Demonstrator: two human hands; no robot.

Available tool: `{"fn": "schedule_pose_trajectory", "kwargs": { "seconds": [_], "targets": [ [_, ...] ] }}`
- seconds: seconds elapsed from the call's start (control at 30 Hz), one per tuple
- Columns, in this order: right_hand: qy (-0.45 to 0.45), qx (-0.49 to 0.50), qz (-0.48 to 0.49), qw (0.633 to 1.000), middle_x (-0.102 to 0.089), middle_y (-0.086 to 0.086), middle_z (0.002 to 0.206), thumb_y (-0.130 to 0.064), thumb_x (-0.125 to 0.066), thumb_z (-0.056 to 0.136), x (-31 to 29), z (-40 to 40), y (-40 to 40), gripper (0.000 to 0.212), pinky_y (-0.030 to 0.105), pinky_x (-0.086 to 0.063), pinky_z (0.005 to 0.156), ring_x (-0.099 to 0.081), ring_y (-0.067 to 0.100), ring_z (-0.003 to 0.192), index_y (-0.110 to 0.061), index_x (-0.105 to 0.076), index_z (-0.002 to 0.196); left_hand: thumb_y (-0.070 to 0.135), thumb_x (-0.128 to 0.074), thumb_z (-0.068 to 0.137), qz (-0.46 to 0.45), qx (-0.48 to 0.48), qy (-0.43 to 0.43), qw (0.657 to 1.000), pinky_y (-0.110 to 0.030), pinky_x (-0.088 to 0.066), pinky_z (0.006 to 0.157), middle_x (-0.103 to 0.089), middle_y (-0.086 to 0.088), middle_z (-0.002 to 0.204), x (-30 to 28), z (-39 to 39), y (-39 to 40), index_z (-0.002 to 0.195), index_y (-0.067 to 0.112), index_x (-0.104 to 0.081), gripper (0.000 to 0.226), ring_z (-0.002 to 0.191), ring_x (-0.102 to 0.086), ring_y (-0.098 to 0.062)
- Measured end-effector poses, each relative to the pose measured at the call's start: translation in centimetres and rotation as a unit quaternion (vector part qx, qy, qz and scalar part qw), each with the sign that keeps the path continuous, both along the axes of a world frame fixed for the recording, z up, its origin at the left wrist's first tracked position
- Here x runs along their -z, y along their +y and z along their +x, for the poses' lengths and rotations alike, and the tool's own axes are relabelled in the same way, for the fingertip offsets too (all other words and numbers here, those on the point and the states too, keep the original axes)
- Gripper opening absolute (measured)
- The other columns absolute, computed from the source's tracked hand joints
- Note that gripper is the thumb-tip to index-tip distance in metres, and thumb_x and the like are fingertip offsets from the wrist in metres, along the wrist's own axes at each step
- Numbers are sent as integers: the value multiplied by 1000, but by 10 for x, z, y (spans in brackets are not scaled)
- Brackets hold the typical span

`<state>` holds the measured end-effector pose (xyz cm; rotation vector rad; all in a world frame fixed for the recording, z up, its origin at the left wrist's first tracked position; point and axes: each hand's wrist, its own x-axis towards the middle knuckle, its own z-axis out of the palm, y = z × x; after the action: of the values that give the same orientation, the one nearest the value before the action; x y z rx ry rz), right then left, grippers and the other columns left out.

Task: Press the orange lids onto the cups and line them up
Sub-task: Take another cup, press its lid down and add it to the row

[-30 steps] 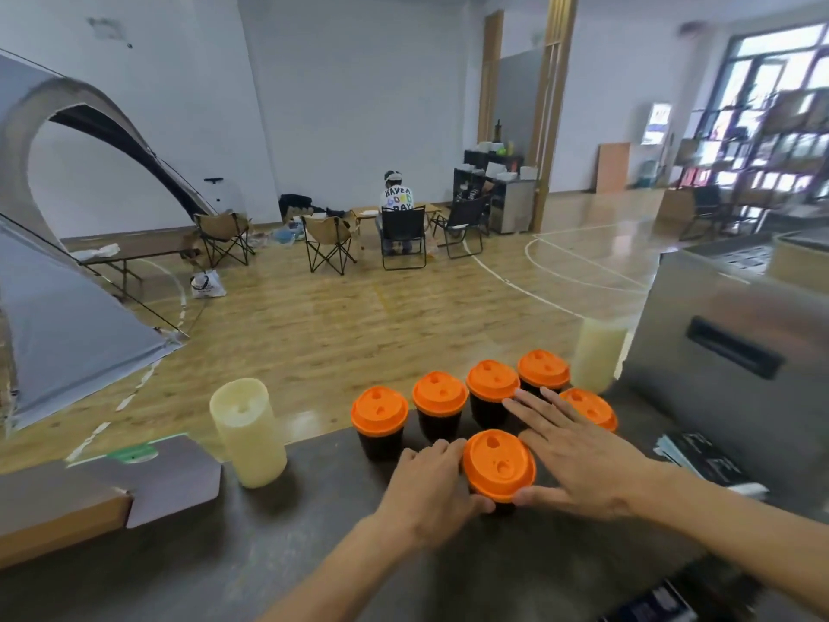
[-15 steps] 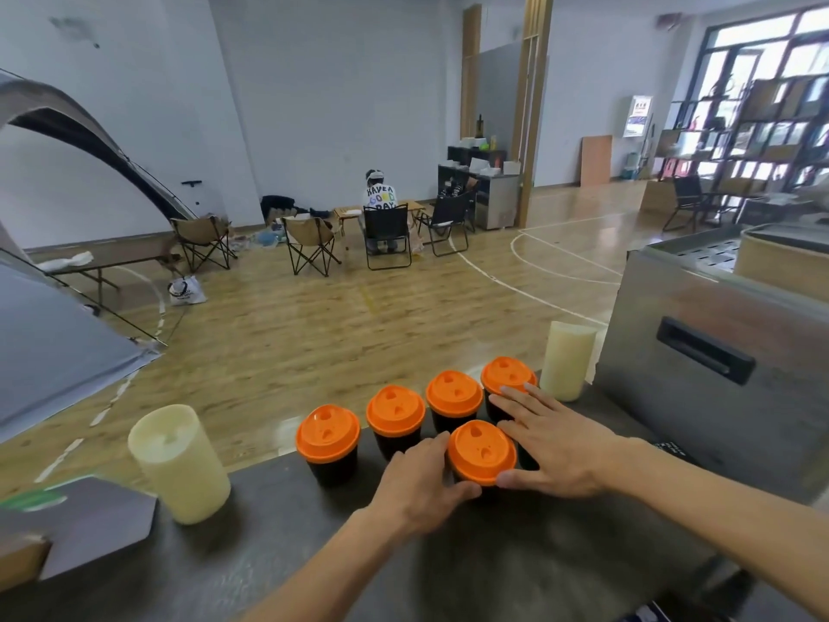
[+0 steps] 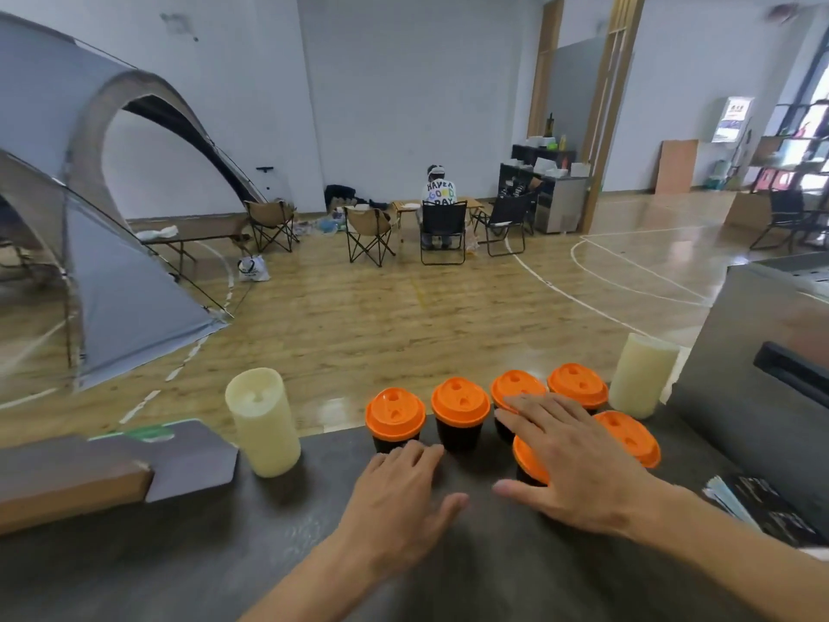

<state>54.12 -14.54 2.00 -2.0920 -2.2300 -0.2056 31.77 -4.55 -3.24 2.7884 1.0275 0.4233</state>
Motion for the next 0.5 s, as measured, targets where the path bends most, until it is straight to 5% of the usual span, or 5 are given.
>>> {"fn": "schedule_pose_trajectory", "kwargs": {
  "seconds": [0.3, 0.5],
  "targets": [
    [75, -203, -39, 975, -16, -3, 165, -92, -35, 73, 22, -189, 90, 112, 13, 18, 106, -8, 12, 148, -26, -10, 159, 75, -38, 87, 27, -159, 16, 987, -23, -28, 106, -43, 13, 143, -13, -214, 13, 150, 29, -32, 78, 130, -42, -10],
    [106, -268, -79, 954, -13, 0, 166, -87, -47, 76, 38, -337, 138, 115, 35, -11, 121, -14, 20, 149, -26, 5, 159, 85, -20, 80, 23, -281, 45, 958, -28, -29, 112, -41, 10, 146, -17, -360, 8, 152, 24, -30, 95, 133, -40, -9]
  ]
}}
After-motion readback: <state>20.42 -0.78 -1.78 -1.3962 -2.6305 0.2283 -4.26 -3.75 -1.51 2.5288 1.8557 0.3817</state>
